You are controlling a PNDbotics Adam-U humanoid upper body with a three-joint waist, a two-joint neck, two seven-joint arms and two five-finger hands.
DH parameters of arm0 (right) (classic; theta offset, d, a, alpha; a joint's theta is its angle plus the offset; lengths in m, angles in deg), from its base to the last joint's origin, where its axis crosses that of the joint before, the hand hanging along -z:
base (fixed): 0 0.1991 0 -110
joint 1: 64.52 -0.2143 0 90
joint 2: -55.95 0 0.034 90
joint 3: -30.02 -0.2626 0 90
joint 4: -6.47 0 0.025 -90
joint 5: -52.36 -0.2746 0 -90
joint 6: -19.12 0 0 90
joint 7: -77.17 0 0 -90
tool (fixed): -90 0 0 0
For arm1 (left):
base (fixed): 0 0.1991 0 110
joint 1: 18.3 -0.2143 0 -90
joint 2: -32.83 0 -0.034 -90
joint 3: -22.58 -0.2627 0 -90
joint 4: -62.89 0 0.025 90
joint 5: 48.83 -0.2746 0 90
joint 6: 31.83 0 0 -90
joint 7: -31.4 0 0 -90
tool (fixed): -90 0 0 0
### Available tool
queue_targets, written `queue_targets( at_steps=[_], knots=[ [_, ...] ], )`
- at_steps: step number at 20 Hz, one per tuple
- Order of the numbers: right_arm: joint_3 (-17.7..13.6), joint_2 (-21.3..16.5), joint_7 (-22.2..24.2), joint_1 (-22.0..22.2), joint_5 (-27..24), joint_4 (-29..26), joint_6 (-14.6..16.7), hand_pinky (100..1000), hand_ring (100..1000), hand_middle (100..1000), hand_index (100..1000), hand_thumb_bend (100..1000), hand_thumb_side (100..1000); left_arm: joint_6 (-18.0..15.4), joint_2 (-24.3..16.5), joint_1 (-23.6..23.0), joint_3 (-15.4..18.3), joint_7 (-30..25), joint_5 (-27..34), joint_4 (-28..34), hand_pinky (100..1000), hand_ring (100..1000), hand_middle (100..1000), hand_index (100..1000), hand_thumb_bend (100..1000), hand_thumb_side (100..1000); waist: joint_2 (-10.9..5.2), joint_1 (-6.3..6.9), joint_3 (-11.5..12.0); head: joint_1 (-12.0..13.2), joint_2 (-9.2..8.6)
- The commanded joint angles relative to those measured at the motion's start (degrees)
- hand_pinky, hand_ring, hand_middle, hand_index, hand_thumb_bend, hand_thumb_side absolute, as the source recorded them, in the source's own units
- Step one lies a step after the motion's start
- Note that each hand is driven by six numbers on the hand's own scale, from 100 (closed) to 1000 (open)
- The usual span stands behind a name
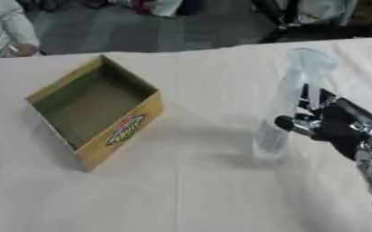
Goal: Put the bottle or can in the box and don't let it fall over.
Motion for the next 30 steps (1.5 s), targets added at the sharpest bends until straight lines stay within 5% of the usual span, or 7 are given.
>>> queue_targets(
  at_steps=[1,9,26,27,28,30],
  knots=[
    [0.1,-0.5,0.0,-1.2,0.2,-0.4,-0.3,906,973,906,947,654,144,0.1,-1.9,0.3,0.7,0.3,-0.3,0.9,841,756,683,825,464,700,-0.51,0.06,0.1,0.7,1.75],
    [0.8,0.1,1.1,-1.7,0.9,-0.1,-0.6,907,974,933,947,656,146,0.1,-1.8,0.3,0.8,0.4,-0.3,1.0,841,755,682,825,467,699,-0.5,0.24,0.2,2.9,3.32],
    [1.7,2.7,2.6,-3.3,2.7,3.7,-0.1,907,962,929,941,648,120,0.1,-1.5,0.4,0.7,0.3,-0.2,0.9,840,753,680,825,473,699,-0.01,0.3,0.9,0.8,0.56],
    [1.7,2.9,2.8,-3.4,2.8,4.0,-0.1,908,959,927,940,728,100,0.0,-1.5,0.4,0.6,0.2,-0.2,0.9,841,753,678,825,475,700,0.01,0.31,1.0,0.6,0.48],
    [1.8,2.9,3.0,-3.2,2.7,4.0,0.0,907,958,924,939,645,114,-0.2,-1.5,0.4,0.6,0.1,-0.1,0.9,841,753,677,825,474,701,0.04,0.31,1.0,0.5,0.41],
    [1.7,2.1,3.2,-1.8,2.1,2.9,0.4,907,957,923,938,645,114,-0.4,-1.4,0.4,0.6,-0.1,-0.2,0.9,841,753,677,825,474,701,0.12,0.27,1.0,0.3,0.25]
  ],
)
